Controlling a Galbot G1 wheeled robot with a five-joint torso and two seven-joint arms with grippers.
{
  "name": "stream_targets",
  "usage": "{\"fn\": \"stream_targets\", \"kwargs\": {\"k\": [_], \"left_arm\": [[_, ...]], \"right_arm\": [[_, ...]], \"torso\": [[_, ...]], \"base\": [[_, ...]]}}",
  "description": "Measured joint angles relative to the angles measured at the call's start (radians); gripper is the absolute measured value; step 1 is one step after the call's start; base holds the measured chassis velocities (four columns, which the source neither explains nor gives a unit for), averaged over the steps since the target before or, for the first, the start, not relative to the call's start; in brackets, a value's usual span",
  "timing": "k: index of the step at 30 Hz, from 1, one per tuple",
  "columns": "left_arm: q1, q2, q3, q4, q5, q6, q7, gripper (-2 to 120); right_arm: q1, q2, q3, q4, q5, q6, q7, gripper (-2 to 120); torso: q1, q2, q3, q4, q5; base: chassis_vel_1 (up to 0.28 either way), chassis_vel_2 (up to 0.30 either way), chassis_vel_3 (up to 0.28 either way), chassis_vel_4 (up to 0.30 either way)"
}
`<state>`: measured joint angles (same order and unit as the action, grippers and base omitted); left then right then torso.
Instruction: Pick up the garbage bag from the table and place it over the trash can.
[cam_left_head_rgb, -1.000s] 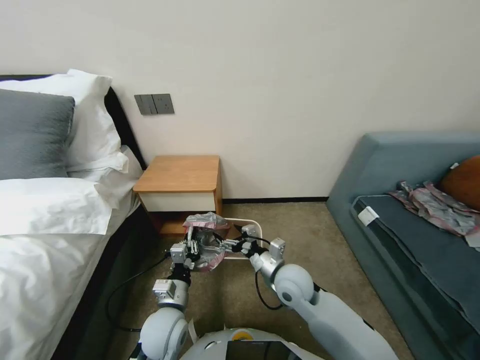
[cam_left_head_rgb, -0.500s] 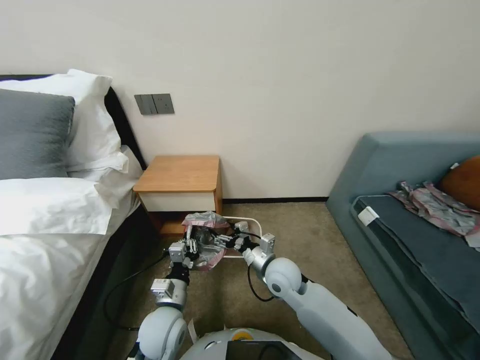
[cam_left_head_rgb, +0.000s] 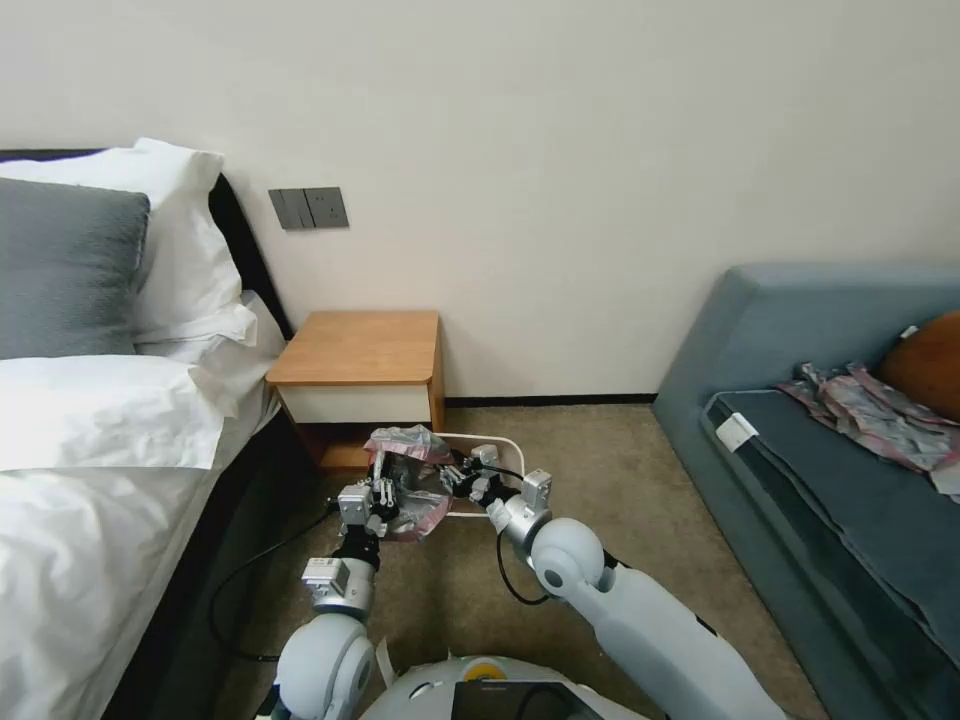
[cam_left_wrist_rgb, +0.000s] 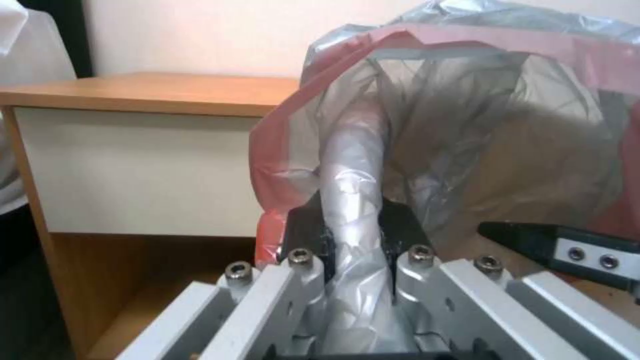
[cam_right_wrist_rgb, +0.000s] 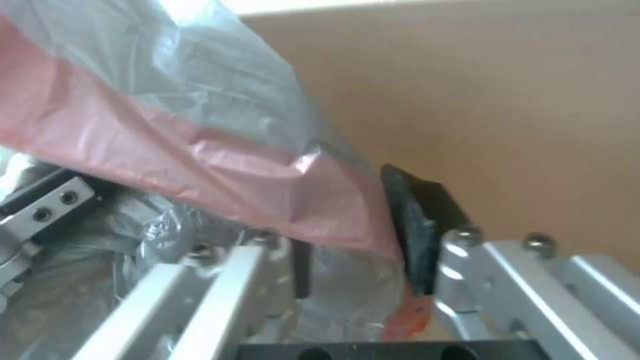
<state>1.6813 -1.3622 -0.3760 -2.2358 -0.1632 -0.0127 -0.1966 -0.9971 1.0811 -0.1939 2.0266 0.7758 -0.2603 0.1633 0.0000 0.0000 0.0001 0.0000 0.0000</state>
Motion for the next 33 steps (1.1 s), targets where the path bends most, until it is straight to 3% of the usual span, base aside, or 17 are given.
{"fn": "stream_targets", "kwargs": {"k": [6,23,33], "left_arm": [[0.002,-0.006,0.001,0.004,0.0,0.001,0.0,7],[-0.003,-0.009,0.003,0.034,0.005,0.048,-0.011,7],[0.003,-0.017,0.002,0.044,0.03,0.044,0.004,7]], "right_arm": [[-0.014,-0.015,0.011,0.026,-0.018,0.006,-0.01,1],[-0.041,-0.114,0.054,0.186,0.01,-0.02,-0.046,0],[0.196,-0.122,0.025,0.117,0.138,-0.064,-0.013,0]], "torso": [[0.0,0.0,0.0,0.0,0.0001],[0.0,0.0,0.0,-0.0001,0.0],[0.0,0.0,0.0,0.0002,0.0]], "base": [[0.0,0.0,0.0,0.0],[0.0,0.0,0.0,0.0],[0.0,0.0,0.0,0.0]]}}
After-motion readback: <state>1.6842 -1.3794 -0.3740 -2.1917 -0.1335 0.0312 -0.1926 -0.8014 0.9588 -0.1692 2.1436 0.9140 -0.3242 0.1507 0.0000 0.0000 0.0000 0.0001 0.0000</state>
